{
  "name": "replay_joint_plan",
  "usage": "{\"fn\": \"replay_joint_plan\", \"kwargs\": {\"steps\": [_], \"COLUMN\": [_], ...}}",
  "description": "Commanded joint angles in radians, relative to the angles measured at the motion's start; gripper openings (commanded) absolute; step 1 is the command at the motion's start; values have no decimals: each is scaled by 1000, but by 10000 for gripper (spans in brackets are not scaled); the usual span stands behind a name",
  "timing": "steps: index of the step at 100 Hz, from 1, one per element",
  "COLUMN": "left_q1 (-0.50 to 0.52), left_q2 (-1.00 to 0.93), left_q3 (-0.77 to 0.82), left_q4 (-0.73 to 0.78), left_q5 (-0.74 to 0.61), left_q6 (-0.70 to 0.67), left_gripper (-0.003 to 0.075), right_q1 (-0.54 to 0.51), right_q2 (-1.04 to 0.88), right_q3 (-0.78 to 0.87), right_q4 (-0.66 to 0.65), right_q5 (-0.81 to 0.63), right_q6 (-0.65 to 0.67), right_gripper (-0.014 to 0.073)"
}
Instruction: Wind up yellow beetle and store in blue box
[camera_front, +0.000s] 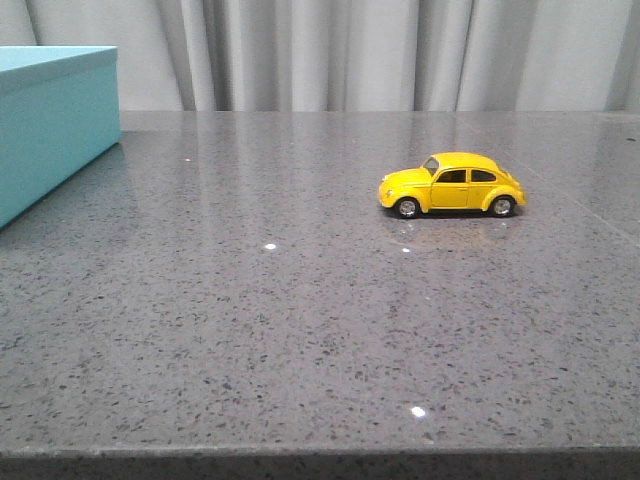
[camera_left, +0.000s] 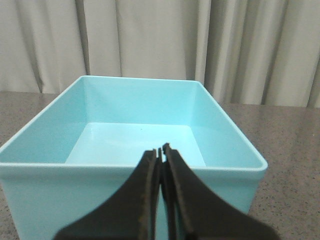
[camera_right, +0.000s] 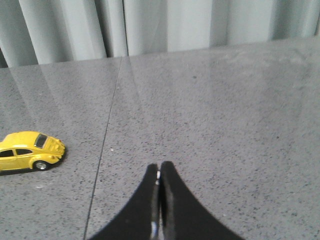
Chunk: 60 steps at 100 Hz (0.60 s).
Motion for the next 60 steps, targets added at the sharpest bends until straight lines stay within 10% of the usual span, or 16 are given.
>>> {"fn": "replay_joint_plan", "kwargs": {"steps": [1,60], "left_q1": [-5,-5], "left_q2": [64,332], "left_q3": [-82,-312], "left_q4": [-6,-21], "left_q5": [-37,41], "left_q6": [0,0], "left_gripper": [-19,-19], "right_q1": [-4,-4], "right_q2": [75,367], "right_q3": [-80,-304], "right_q4": [35,32], "right_q5": [-46,84], "right_q6": [-11,-13], "right_gripper": [-60,-60]}}
